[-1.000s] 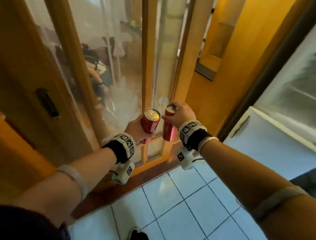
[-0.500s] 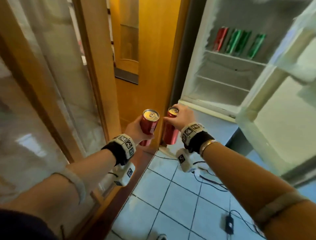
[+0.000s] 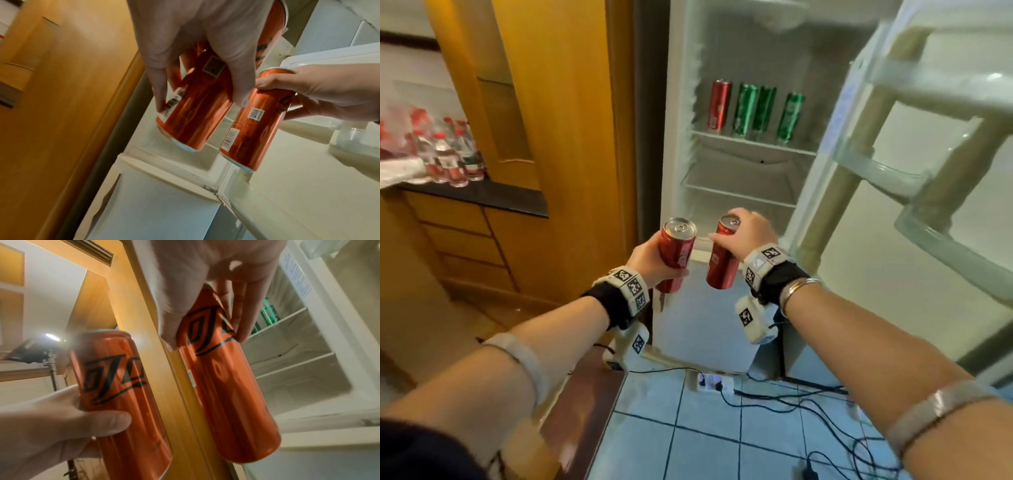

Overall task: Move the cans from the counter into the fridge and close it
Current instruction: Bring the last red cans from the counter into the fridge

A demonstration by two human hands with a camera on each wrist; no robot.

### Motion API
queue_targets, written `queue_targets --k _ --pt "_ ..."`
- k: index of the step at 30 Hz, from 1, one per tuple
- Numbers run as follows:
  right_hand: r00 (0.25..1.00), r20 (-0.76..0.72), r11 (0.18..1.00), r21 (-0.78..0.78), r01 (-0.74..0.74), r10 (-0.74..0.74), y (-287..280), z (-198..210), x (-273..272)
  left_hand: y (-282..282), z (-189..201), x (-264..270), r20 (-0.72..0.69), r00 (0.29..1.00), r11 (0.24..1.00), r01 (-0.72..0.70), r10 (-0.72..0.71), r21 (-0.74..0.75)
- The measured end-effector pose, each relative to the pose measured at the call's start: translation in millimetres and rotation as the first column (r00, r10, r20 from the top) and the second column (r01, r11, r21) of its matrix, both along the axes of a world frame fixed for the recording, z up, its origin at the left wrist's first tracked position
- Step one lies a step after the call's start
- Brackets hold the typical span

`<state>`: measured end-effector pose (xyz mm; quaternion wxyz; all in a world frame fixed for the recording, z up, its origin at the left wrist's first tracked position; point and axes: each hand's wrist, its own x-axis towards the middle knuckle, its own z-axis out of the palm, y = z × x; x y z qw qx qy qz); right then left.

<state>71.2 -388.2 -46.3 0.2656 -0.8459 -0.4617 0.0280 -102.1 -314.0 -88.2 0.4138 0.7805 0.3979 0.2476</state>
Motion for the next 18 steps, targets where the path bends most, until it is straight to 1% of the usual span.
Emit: queue_targets --k 3,7,10,14,18 --pt "0.999 0.017 0.999 0.031 0.040 -0.040 25 14 30 32 11 35 0.009 0.999 0.998 0.052 -0.052 0.031" --pt "0.994 0.045 0.995 0.011 0.098 -0.098 70 28 71 85 21 78 0.007 0.992 0.990 0.123 -0.124 0.073" --pt "0.987 0.048 0.988 0.020 0.152 -0.153 106 38 100 129 26 107 0.010 0.988 0.983 0.150 -0.152 0.105" --pt "0.972 0.067 0.973 0.064 0.223 -0.227 156 63 138 190 33 144 0.004 0.976 0.970 0.214 -0.216 0.111" --pt "0.950 0.068 0.945 0.141 0.294 -0.306 200 94 177 241 41 179 -0.035 0.964 0.957 0.265 -0.263 0.120"
